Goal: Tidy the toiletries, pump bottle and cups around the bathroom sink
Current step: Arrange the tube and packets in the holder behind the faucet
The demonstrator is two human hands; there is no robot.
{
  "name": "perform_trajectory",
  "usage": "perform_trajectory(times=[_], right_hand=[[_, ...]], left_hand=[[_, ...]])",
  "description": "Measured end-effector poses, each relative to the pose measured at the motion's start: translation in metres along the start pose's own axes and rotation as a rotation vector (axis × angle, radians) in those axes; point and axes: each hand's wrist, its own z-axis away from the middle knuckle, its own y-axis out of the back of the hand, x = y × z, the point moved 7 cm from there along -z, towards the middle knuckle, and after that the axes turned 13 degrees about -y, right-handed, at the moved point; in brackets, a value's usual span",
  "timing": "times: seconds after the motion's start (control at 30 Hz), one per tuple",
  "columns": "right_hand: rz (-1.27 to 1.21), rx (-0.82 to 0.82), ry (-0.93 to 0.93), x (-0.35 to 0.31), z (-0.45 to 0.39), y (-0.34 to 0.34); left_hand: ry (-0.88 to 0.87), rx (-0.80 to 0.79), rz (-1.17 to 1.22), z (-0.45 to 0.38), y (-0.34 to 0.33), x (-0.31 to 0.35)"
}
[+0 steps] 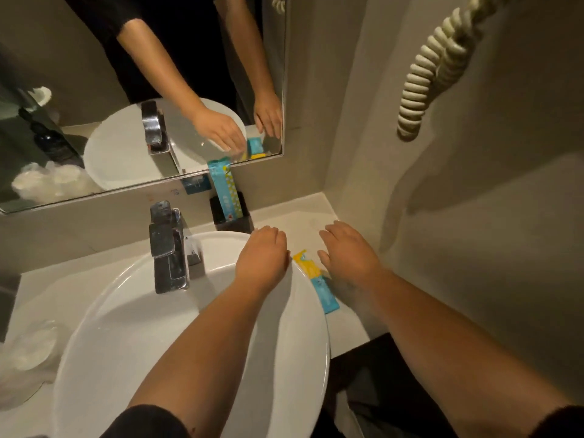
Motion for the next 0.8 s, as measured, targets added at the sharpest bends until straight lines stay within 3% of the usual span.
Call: perform_trajectory(times=[0.23, 0.43, 0.63, 0.8], right_hand=[[-0.037, -0.081, -0.154, 0.049, 0.029, -0.020], [0.050, -0.171, -0.156, 0.058, 0.019, -0.040], [-0.082, -0.246, -0.293, 0.059, -0.009, -0.055], [-0.190, -0.258, -0.417, 0.059, -0.032, -0.064]], left_hand=[[-0.009, -0.139, 0.170, -0.030, -0.043, 0.055], [0.070, -0.292, 0.236, -0.050, -0.076, 0.078], [0.380, -0.356, 0.383, -0.064, -0.086, 0.059], [0.686, -0.304, 0.765, -0.077, -0.105, 0.044]])
